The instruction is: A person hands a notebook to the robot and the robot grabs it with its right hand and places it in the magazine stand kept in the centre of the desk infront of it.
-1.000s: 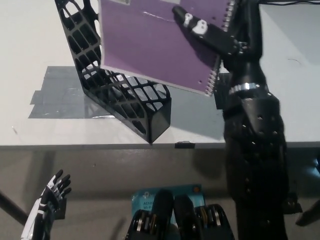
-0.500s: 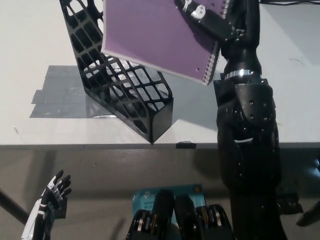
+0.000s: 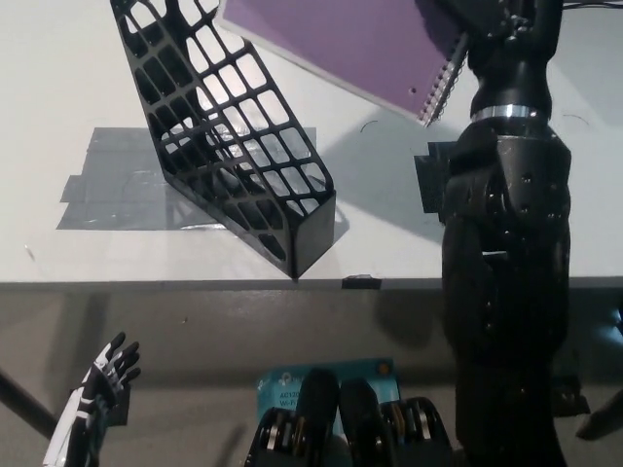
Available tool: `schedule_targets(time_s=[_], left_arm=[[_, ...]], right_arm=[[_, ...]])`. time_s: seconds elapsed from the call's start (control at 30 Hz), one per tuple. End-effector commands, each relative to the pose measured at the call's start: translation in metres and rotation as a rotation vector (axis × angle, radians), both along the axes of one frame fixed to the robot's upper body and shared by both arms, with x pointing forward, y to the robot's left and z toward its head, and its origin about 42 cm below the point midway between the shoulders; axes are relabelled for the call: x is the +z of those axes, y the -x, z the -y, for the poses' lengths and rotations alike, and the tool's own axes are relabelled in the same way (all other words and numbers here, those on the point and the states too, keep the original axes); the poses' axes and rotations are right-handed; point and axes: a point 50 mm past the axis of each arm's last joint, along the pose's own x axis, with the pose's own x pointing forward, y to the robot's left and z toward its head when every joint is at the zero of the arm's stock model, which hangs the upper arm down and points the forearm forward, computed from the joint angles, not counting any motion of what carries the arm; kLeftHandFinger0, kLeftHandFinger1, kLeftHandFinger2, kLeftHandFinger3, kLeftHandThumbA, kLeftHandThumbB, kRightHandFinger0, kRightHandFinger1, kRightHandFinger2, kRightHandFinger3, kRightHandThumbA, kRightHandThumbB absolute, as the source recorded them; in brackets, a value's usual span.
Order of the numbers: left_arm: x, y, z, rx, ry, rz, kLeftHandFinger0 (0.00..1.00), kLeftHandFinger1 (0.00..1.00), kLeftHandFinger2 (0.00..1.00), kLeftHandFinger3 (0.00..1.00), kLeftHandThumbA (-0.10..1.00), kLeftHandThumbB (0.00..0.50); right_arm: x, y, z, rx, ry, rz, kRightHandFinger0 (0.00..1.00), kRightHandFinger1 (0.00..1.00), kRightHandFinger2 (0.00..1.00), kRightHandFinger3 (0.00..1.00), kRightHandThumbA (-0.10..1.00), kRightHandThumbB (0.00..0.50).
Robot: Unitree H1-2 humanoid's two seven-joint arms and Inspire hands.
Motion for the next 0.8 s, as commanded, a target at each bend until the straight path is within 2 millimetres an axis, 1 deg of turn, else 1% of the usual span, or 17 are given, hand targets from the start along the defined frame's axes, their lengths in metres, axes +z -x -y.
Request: schedule_targets(time_s=[0.0,0.13,0.43,0.5,0.57,0.7,0.73,0.77], left_arm=[[0.009,0.000,-0.001,-0.020,-0.014,0.056,1.00,1.00,1.00,1.00,1.00,0.500],[0.010,-0.001,-0.002,-0.025,-0.017,0.058,1.00,1.00,1.00,1.00,1.00,0.500],[0.011,-0.003,0.000,-0.028,-0.013,0.065,1.00,1.00,1.00,1.00,1.00,0.500],[0.011,-0.002,-0.001,-0.030,-0.013,0.063,1.00,1.00,1.00,1.00,1.00,0.500],[0.011,-0.001,0.000,-0.026,-0.017,0.064,1.00,1.00,1.00,1.00,1.00,0.500],[0.011,0.000,0.001,-0.032,-0.018,0.063,1.00,1.00,1.00,1.00,1.00,0.500],[0.012,-0.001,0.001,-0.034,-0.020,0.066,1.00,1.00,1.00,1.00,1.00,0.500],[0.012,-0.002,0.001,-0.035,-0.019,0.068,1.00,1.00,1.00,1.00,1.00,0.500]], right_arm=[[0.042,0.017,-0.015,0.058,-0.074,0.159,0.00,0.00,0.00,0.00,1.00,0.116],[0.035,0.014,-0.022,0.057,-0.062,0.145,0.00,0.00,0.00,0.00,1.00,0.111],[0.026,0.011,-0.038,0.087,-0.066,0.135,0.00,0.00,0.00,0.00,0.98,0.103],[0.024,0.010,-0.041,0.088,-0.064,0.133,0.00,0.00,0.00,0.00,0.97,0.098],[0.022,0.007,-0.047,0.066,-0.037,0.123,0.00,0.00,0.00,0.00,0.99,0.086],[0.021,0.004,-0.049,0.064,-0.036,0.131,0.00,0.00,0.00,0.00,0.98,0.074],[0.021,0.003,-0.049,0.063,-0.034,0.136,0.00,0.00,0.00,0.00,0.98,0.082],[0.021,0.003,-0.050,0.061,-0.030,0.139,0.00,0.00,0.00,0.00,0.98,0.079]])
